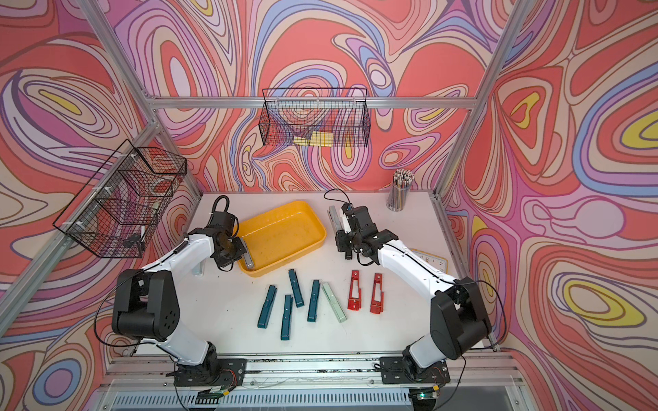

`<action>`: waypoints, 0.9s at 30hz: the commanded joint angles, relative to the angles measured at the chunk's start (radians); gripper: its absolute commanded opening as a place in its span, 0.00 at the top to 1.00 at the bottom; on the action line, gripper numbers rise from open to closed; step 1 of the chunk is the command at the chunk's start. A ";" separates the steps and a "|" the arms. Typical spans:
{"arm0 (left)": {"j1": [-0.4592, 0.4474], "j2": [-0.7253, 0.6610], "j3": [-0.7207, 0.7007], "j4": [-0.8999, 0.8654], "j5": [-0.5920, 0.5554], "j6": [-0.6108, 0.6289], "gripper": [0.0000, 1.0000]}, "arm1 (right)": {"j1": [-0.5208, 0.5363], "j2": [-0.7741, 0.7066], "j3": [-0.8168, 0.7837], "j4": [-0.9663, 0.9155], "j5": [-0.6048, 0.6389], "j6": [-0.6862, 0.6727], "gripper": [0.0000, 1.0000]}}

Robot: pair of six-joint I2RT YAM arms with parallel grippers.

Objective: Put the pruning pliers into the storage box
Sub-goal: Pick up the pruning pliers from the center of the board.

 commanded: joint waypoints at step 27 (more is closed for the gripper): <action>-0.117 0.203 0.209 0.013 0.129 0.095 1.00 | 0.004 -0.027 0.002 0.034 -0.026 0.038 1.00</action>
